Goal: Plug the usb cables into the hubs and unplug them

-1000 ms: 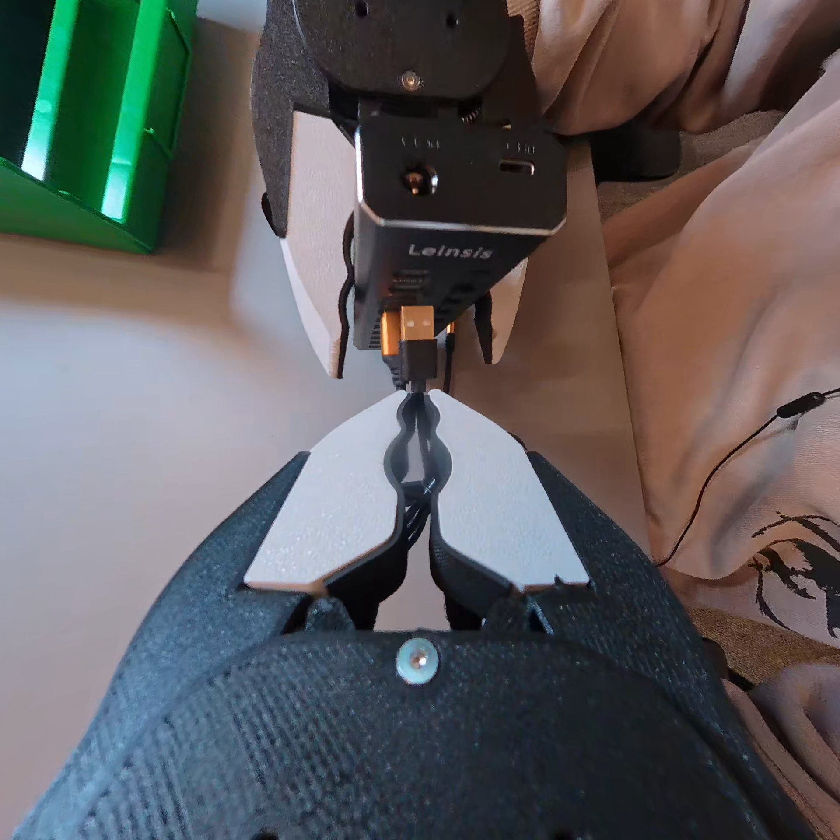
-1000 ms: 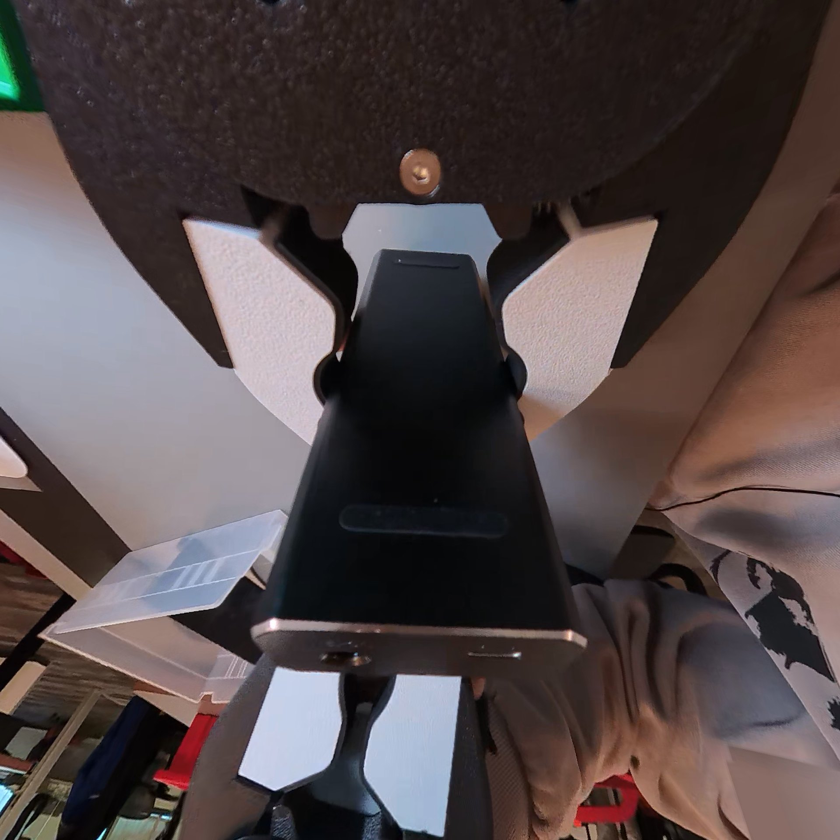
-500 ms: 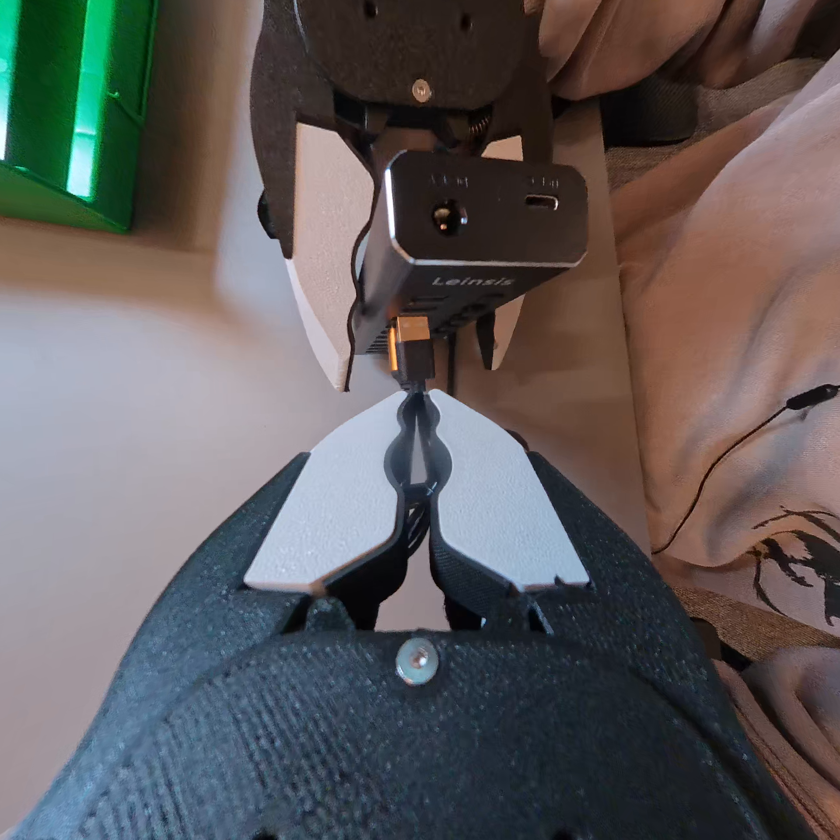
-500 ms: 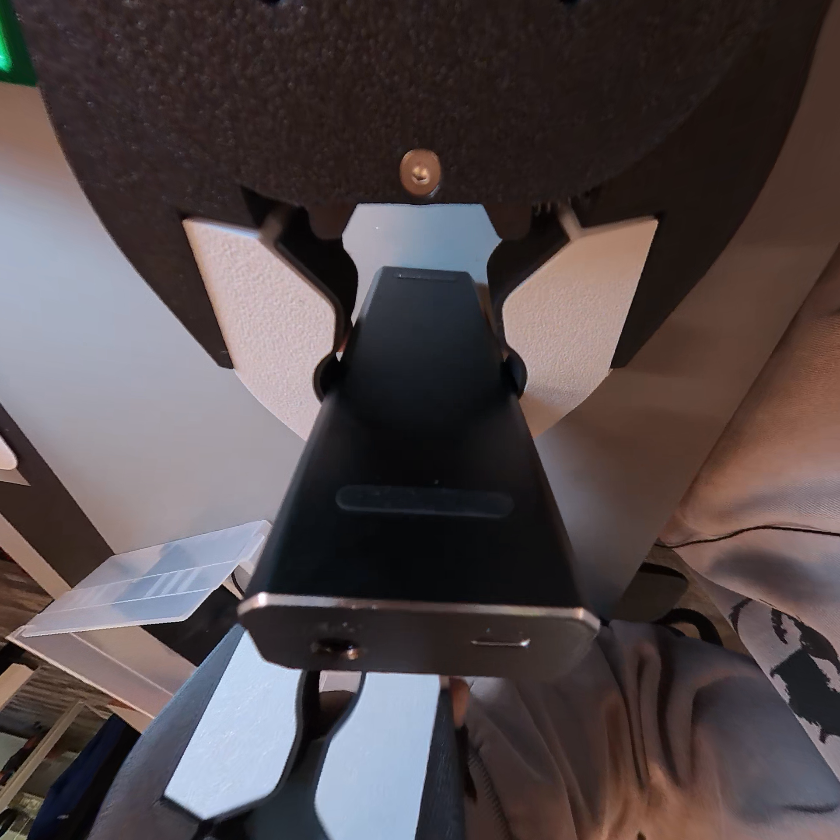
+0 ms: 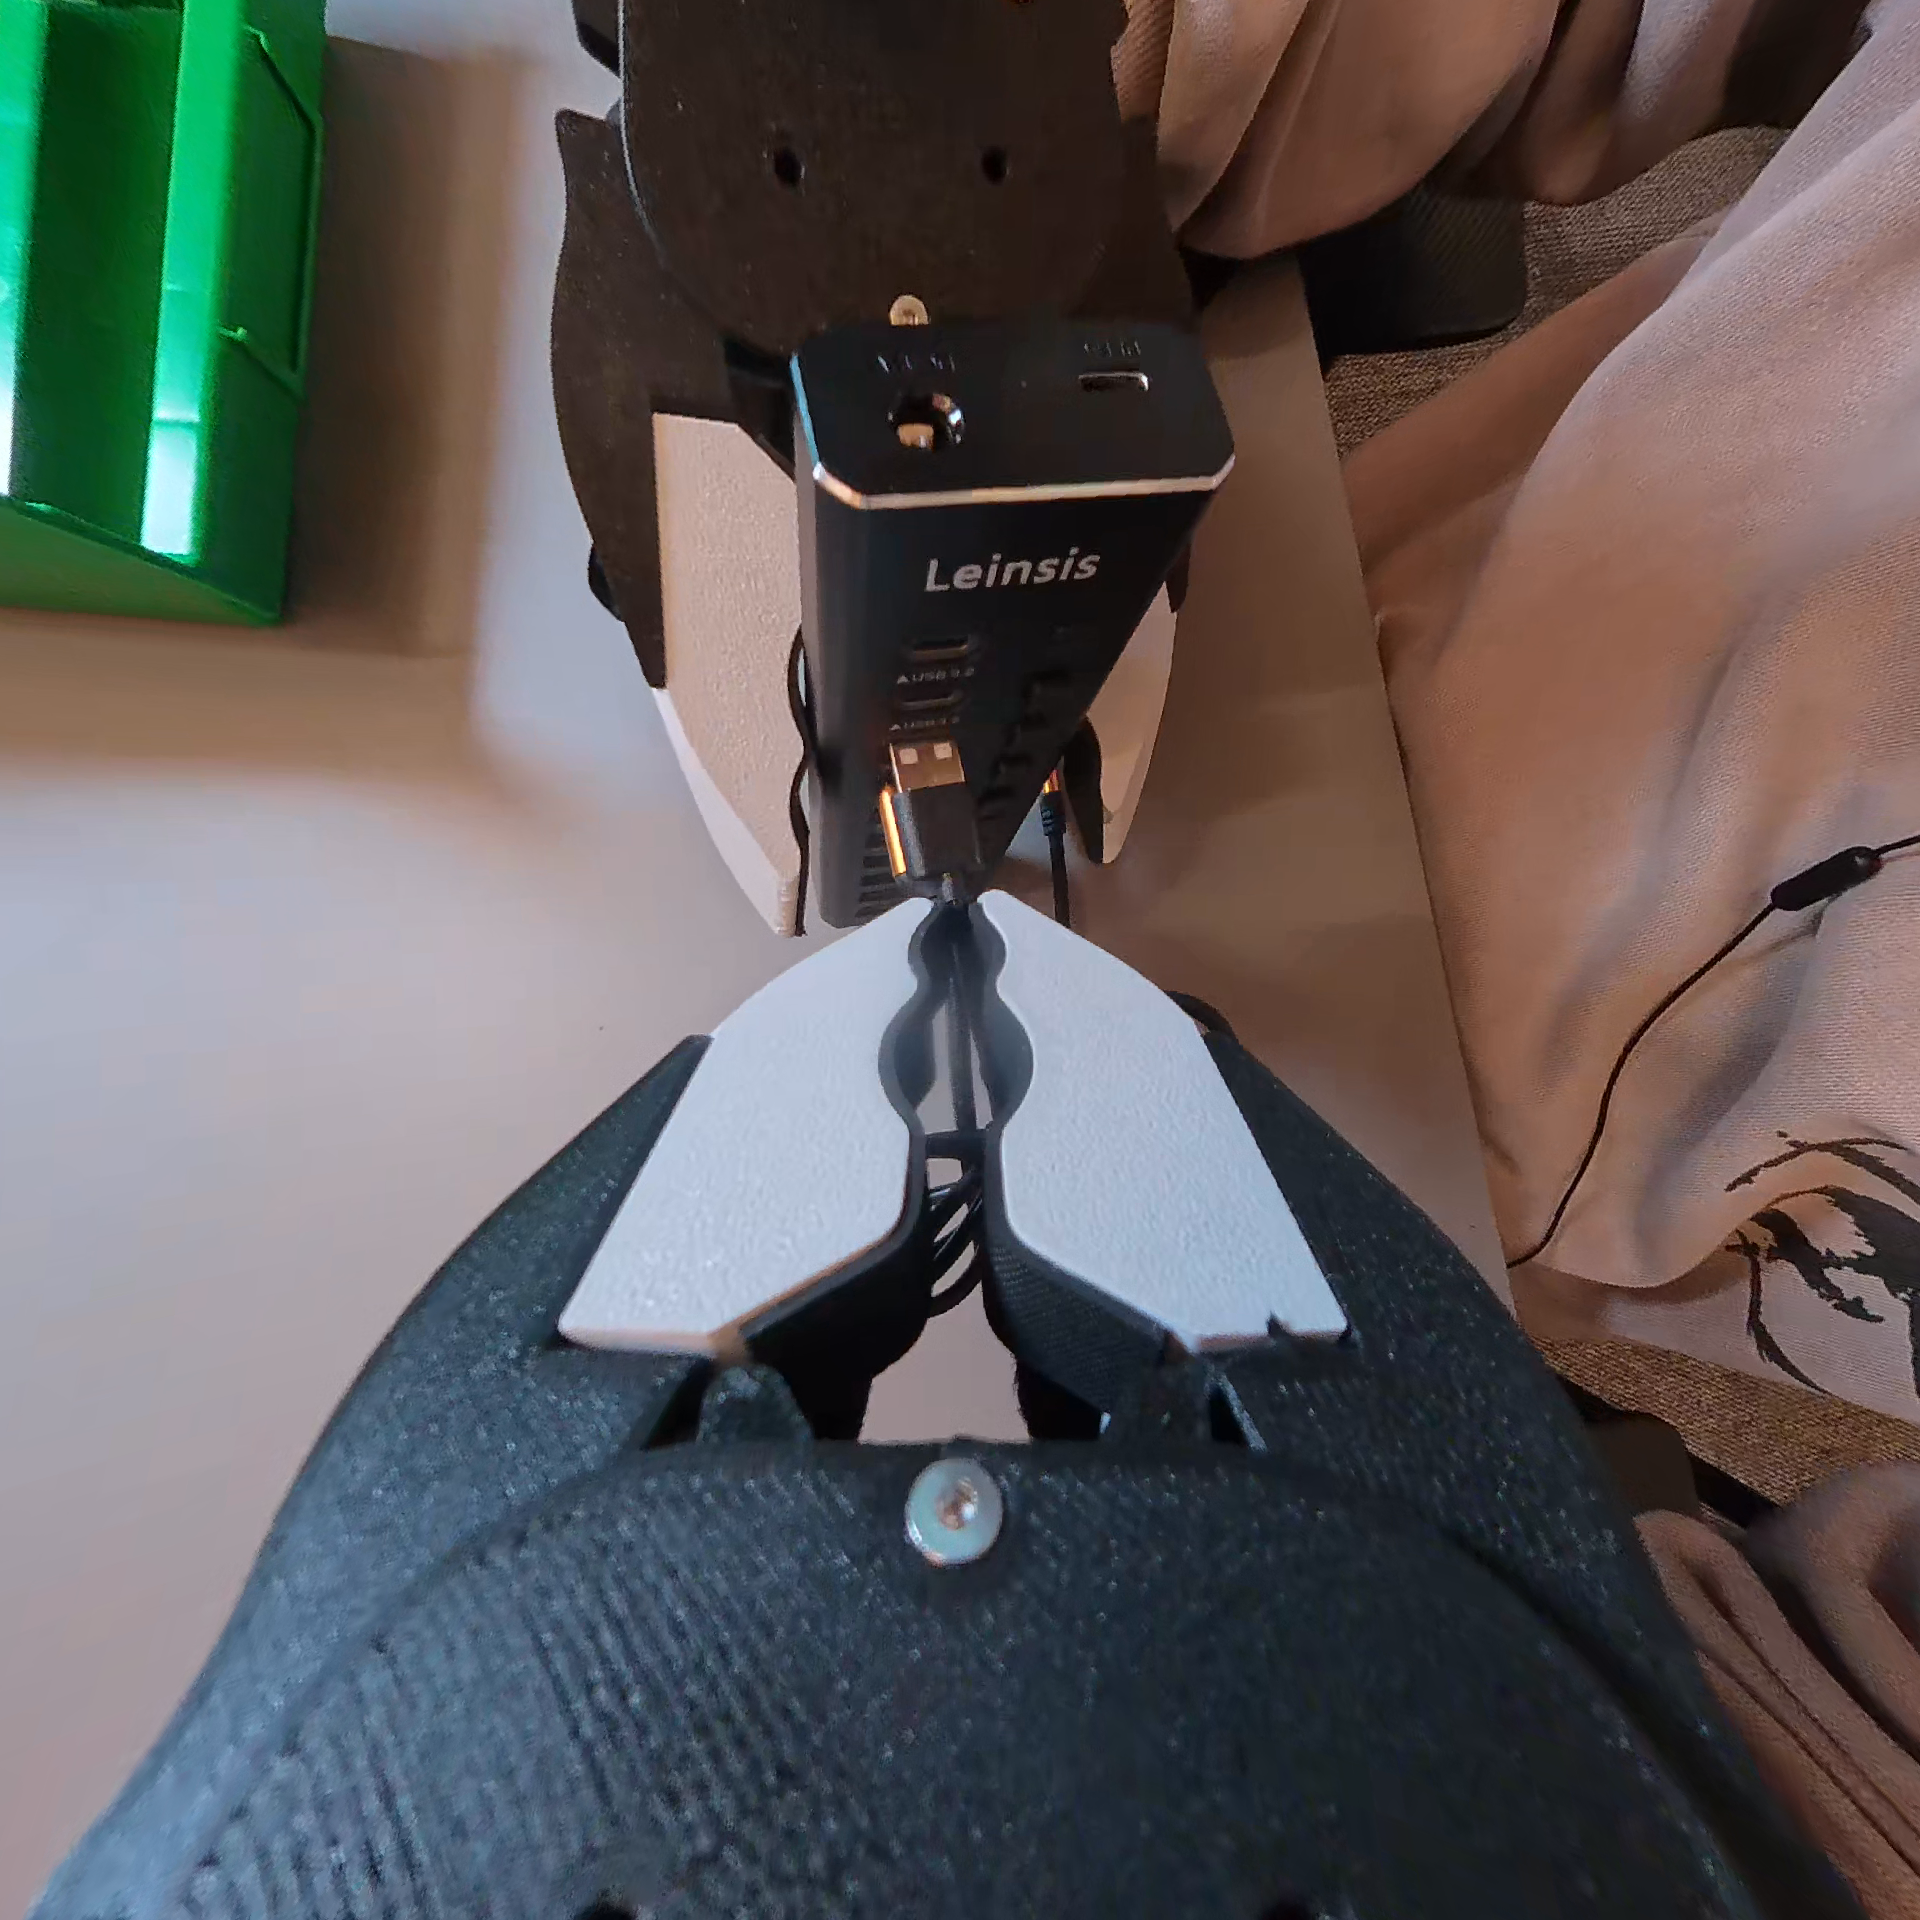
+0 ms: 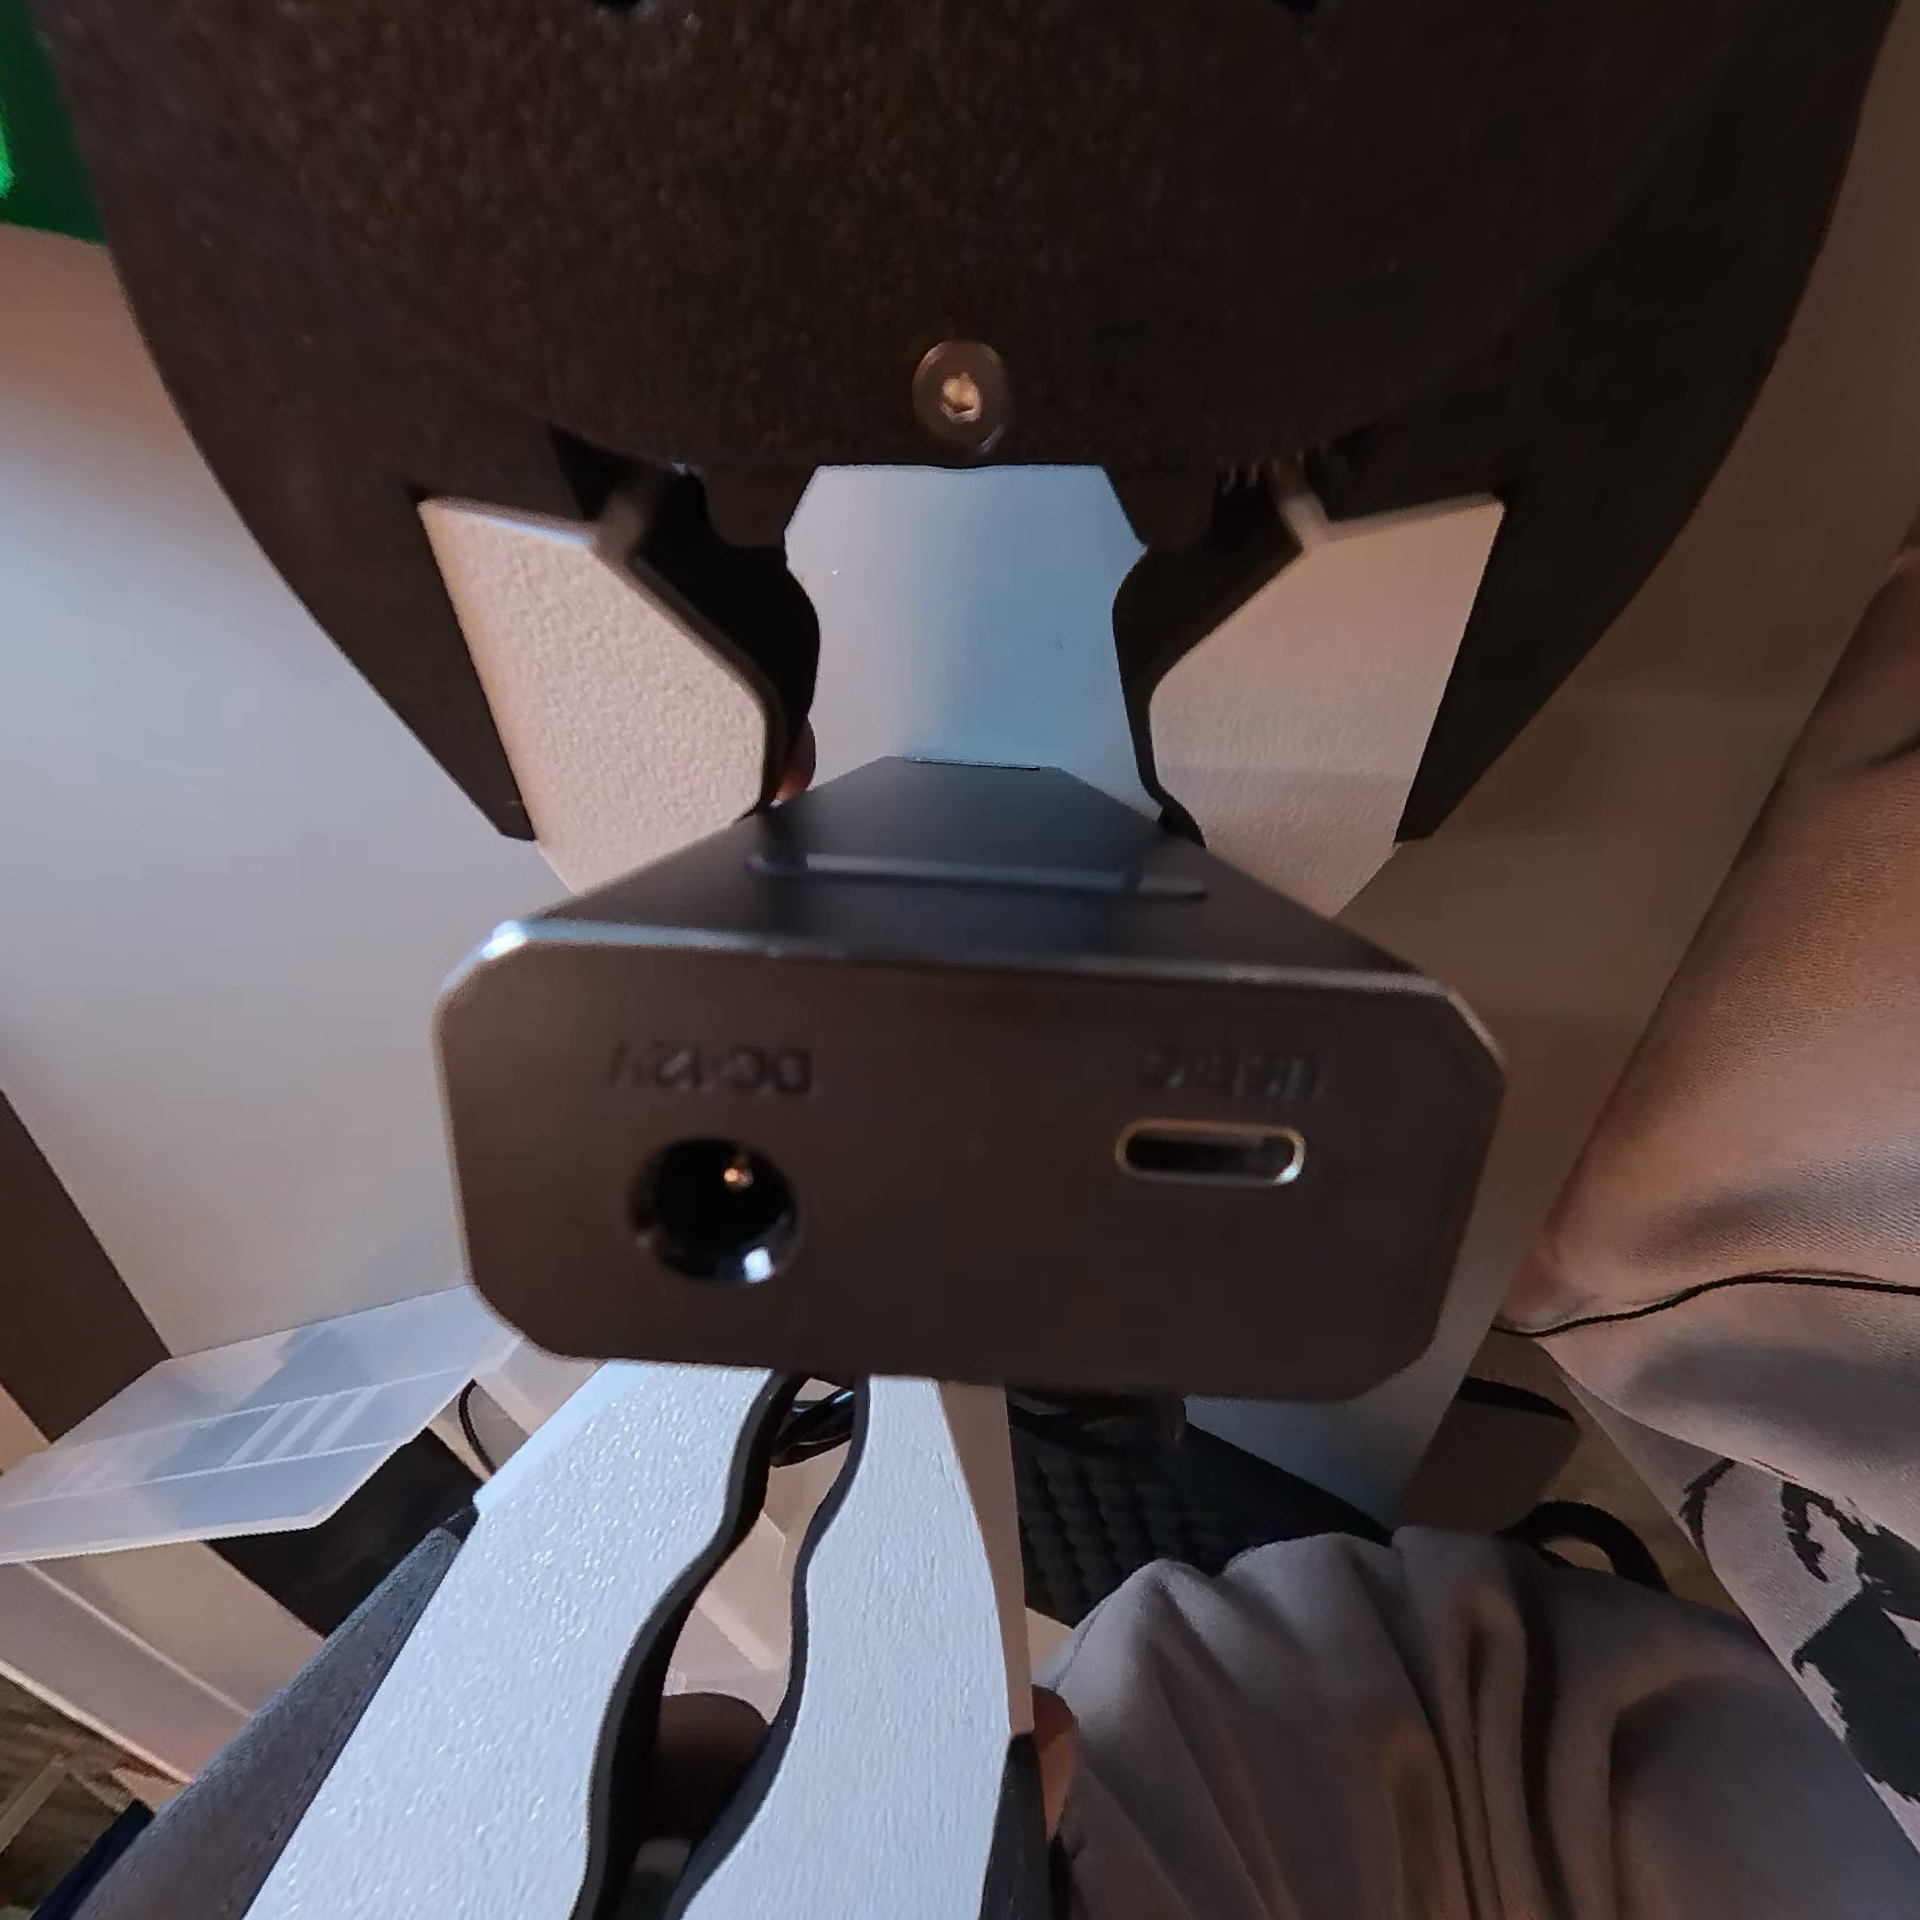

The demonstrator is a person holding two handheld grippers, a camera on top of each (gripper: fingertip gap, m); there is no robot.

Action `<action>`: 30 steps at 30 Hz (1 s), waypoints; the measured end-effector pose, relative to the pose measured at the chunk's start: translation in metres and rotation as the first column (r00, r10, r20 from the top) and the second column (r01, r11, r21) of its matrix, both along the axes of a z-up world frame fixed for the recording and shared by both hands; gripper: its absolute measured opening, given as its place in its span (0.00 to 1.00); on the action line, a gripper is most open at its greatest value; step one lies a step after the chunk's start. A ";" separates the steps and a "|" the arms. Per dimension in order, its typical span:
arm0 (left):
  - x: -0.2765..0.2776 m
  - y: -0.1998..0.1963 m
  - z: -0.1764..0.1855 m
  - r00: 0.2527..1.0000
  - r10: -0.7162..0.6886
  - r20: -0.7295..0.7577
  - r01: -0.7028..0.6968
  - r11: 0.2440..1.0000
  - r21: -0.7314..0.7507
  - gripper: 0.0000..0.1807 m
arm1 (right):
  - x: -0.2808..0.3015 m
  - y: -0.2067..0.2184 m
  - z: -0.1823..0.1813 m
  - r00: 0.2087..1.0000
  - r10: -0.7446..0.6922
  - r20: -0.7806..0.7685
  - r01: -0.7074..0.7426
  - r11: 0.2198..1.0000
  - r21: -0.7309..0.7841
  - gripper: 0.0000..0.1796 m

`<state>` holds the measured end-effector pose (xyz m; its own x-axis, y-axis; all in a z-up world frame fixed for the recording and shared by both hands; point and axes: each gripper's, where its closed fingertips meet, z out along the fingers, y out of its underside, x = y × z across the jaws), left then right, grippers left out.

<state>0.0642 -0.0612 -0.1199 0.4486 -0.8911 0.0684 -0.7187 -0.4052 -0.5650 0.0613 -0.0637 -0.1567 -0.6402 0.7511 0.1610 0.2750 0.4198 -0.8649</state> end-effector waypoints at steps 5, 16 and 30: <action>0.000 -0.001 -0.001 1.000 -0.018 0.008 0.018 1.000 0.007 0.01 | 0.001 0.000 -0.002 0.999 -0.016 0.039 0.015 1.000 0.027 0.39; 0.007 0.001 0.011 0.994 -0.041 0.106 0.038 0.999 0.031 0.02 | 0.005 0.007 0.006 0.997 -0.069 0.034 0.064 0.991 0.121 0.40; 0.004 0.014 0.042 0.985 -0.026 0.173 -0.015 0.973 0.231 0.09 | -0.001 0.007 0.031 0.995 -0.063 -0.076 0.064 0.998 0.010 0.40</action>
